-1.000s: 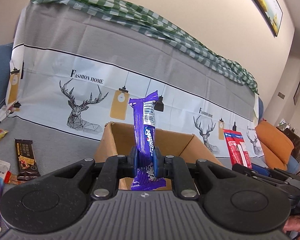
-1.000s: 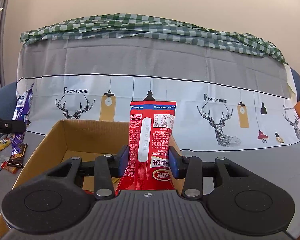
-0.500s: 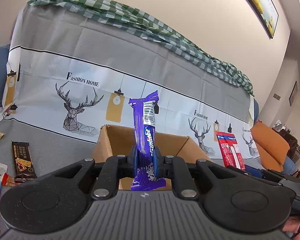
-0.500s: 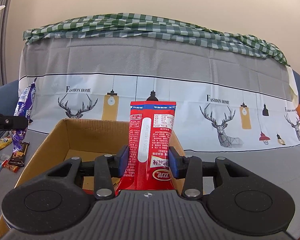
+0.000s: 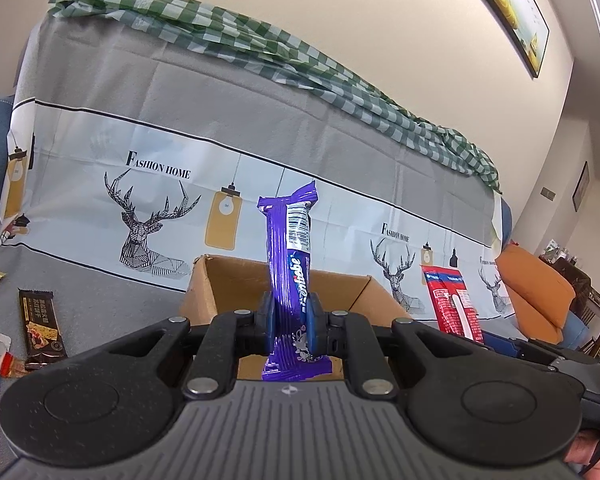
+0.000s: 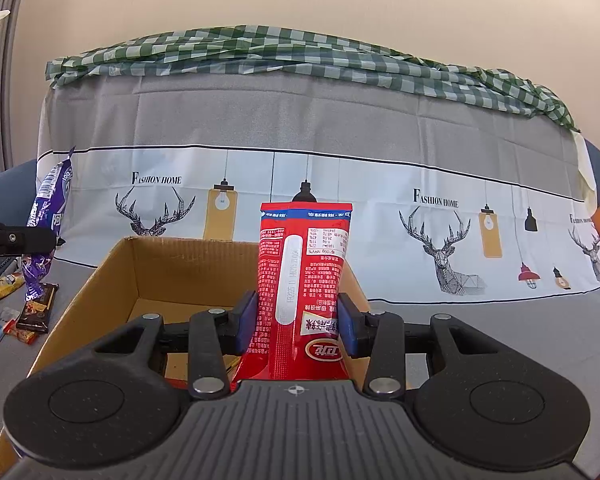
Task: Organize snacks
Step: 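Hold the purple bar and red packet above the box opening with both tools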
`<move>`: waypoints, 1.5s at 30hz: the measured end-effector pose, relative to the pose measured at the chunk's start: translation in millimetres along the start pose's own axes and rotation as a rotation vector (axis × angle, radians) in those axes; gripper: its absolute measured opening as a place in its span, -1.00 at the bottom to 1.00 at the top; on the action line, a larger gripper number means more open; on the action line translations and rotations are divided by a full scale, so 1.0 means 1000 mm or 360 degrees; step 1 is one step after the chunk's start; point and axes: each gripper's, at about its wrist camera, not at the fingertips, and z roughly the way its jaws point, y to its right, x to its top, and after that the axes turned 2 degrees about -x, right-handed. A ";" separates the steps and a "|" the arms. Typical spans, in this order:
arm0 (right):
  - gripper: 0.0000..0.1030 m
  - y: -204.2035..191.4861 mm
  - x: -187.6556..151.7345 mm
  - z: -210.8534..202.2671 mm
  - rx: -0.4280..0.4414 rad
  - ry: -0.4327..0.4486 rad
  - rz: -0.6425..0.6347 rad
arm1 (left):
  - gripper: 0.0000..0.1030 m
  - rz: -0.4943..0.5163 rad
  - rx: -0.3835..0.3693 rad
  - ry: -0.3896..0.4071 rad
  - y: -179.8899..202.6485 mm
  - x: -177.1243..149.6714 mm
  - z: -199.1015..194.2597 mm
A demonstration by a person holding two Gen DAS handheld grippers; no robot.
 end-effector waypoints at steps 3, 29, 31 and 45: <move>-0.16 0.000 0.000 0.000 0.0000 -0.0001 0.0001 | -0.70 0.0003 -0.0007 0.0002 0.000 0.000 0.000; -0.16 -0.002 0.001 0.001 0.0004 -0.0009 -0.0010 | -0.70 0.0024 -0.0015 0.0005 0.006 -0.001 0.001; -0.16 -0.002 0.001 0.001 0.0003 -0.0009 -0.0009 | -0.70 0.0024 -0.0015 0.0005 0.006 -0.001 0.001; -0.16 -0.002 0.001 0.000 0.0003 -0.0012 -0.0011 | -0.70 0.0032 -0.0027 0.0008 0.008 -0.002 0.000</move>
